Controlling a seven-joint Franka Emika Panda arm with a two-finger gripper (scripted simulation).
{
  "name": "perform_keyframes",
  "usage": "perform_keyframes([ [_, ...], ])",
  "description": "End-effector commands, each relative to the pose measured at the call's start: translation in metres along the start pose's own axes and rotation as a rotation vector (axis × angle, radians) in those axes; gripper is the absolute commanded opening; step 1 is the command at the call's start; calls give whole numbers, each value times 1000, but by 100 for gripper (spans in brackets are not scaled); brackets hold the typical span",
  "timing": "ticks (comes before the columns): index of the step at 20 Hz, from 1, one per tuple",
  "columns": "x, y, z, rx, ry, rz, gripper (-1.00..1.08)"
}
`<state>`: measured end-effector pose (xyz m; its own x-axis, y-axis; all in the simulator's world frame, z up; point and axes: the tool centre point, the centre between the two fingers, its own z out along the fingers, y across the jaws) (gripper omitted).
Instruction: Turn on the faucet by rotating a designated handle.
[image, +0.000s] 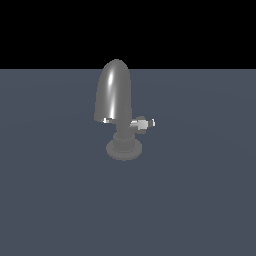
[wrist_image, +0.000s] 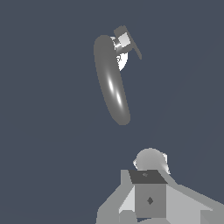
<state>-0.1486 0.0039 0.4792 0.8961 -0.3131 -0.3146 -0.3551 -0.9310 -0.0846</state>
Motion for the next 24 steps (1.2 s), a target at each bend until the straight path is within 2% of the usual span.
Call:
perform_keyframes([
  [1,13,-3,1,19,-47,42,-100],
  [14,85,-10,18,126,-306,272,-100],
  [24,143,-4,47,221,-532,471,-100],
])
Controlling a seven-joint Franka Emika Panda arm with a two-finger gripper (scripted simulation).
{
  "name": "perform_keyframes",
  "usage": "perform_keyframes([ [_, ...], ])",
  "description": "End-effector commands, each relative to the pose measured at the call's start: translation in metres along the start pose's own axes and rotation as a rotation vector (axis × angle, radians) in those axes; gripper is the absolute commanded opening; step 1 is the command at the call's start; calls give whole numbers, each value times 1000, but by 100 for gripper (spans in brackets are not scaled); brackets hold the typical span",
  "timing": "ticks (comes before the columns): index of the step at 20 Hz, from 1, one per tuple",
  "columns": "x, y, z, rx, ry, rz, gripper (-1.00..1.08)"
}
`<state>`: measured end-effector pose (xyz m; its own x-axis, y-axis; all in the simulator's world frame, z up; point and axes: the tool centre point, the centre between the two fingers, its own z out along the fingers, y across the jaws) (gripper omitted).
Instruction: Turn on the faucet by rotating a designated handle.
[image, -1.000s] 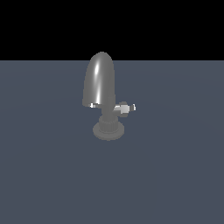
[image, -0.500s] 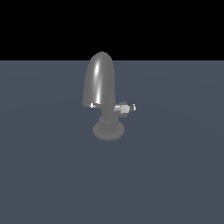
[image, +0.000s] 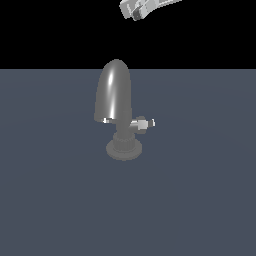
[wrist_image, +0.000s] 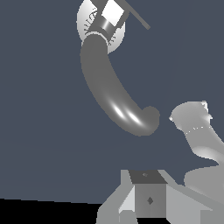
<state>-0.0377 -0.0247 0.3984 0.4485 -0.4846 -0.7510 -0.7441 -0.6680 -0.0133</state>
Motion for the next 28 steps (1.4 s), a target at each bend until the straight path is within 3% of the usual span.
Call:
perform_keyframes([
  [1,17,-4,1,26,-62,54,-100],
  [15,109,-8,26,170,-400,352,-100],
  [28,180,6,79,310,-717,637,-100],
])
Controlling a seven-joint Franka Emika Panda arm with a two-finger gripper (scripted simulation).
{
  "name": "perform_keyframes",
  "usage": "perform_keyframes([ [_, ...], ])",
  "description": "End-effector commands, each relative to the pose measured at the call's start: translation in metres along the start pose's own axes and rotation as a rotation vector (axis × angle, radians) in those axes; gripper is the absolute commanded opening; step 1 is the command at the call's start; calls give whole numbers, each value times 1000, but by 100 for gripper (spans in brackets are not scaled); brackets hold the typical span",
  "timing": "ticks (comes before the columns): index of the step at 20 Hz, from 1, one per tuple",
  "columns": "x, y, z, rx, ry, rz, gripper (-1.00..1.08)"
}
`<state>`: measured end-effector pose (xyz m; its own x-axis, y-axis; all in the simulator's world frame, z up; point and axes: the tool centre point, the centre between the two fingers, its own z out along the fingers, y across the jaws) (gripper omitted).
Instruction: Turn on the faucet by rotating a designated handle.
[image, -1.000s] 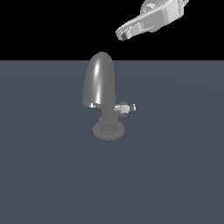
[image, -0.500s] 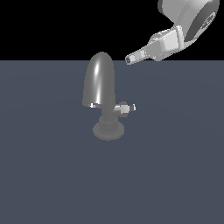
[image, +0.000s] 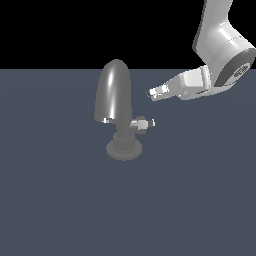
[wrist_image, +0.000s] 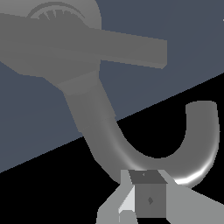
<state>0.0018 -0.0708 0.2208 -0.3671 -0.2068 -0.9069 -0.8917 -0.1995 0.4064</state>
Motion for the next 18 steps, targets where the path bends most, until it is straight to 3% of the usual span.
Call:
perform_keyframes([
  [1,15,-3,2,25,-57,51,-100],
  [9,43,-6,8,69,-153,136,-100],
  [18,50,-5,9,73,-164,146,-100],
])
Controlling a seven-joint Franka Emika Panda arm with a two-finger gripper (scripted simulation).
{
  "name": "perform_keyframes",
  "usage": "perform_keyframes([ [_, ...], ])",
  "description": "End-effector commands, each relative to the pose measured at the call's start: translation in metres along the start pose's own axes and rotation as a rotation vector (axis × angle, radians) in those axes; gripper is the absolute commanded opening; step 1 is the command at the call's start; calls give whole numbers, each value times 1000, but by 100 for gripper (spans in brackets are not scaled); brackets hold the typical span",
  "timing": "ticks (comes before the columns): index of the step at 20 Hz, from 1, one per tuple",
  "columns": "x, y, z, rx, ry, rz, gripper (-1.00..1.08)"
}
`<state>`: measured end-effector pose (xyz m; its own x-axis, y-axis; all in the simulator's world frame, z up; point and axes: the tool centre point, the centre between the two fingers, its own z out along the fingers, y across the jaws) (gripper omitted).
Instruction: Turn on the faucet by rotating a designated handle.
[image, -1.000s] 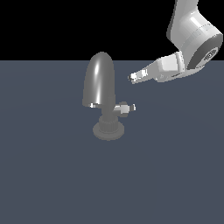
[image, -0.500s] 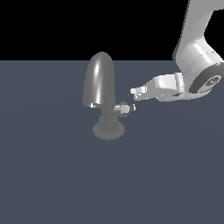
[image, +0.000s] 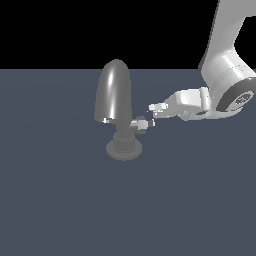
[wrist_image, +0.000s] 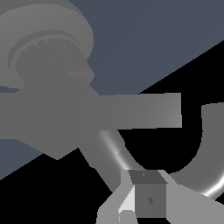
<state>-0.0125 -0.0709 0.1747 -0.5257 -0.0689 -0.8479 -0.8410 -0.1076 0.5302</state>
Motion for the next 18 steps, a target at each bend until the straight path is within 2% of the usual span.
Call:
perform_keyframes([
  [1,8,2,0,0,-1,1,-100],
  [11,54,16,1,0,-2,0,-100],
  [12,54,16,1,0,-2,0,-100],
  [13,32,14,0,3,6,-34,-100],
  [18,64,3,1,2,3,-19,-100],
])
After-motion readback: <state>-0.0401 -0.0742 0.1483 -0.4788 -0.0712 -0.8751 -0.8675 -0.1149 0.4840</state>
